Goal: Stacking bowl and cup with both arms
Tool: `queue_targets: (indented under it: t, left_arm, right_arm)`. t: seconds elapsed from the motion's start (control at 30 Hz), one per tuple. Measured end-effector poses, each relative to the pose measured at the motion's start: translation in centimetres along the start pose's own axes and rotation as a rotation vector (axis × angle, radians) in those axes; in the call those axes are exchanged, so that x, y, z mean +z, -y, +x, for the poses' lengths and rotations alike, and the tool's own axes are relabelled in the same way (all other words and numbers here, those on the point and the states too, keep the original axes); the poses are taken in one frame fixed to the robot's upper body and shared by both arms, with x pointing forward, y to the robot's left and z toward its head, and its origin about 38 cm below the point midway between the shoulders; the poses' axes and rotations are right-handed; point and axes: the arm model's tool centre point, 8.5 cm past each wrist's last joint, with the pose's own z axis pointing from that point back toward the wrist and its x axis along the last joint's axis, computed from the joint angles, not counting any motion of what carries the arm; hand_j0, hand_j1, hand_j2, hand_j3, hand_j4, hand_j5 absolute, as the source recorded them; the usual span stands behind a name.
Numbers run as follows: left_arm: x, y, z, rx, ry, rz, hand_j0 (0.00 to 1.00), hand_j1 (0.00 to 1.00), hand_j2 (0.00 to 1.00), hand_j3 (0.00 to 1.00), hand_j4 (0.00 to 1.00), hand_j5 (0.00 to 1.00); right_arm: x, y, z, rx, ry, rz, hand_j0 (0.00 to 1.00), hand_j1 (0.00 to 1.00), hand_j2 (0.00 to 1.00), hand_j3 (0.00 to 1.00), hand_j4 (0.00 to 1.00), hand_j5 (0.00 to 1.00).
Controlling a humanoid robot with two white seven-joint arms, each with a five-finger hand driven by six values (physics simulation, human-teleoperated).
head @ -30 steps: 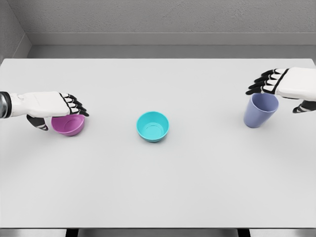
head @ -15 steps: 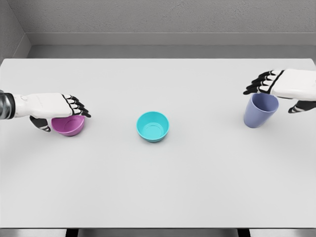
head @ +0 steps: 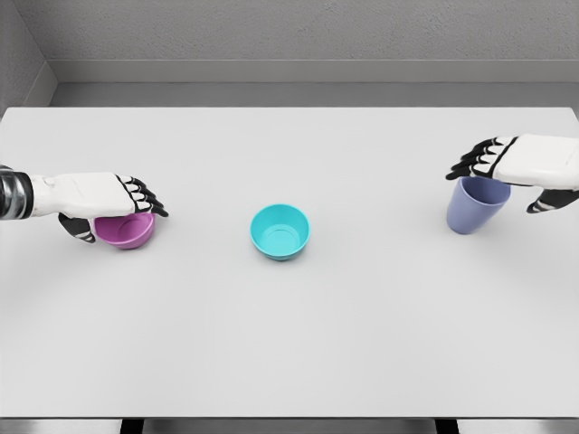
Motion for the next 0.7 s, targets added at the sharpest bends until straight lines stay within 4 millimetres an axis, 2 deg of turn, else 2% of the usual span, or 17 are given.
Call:
queue_targets:
  t: [0.17,0.63,0.7]
  left_arm:
    - [0.0,0.0,0.0,-0.004,-0.002,-0.003,1.0,1.0,1.0,1.0,1.0,1.0]
    - [-0.1,0.1,0.0,-0.005,-0.001,-0.006,1.0,1.0,1.0,1.0,1.0,1.0]
    - [-0.1,0.1,0.1,-0.005,0.0,-0.006,0.92,0.92,0.92,0.92,0.92,0.92]
  right_arm:
    - [0.2,0.4,-0.4,0.006,-0.012,-0.005,1.0,1.0,1.0,1.0,1.0,1.0]
    - [-1.1,-0.1,-0.9,-0.02,-0.011,-0.005,1.0,1.0,1.0,1.0,1.0,1.0]
    - [-1.4,-0.2,-0.9,-0.022,-0.009,-0.002,1.0,1.0,1.0,1.0,1.0,1.0]
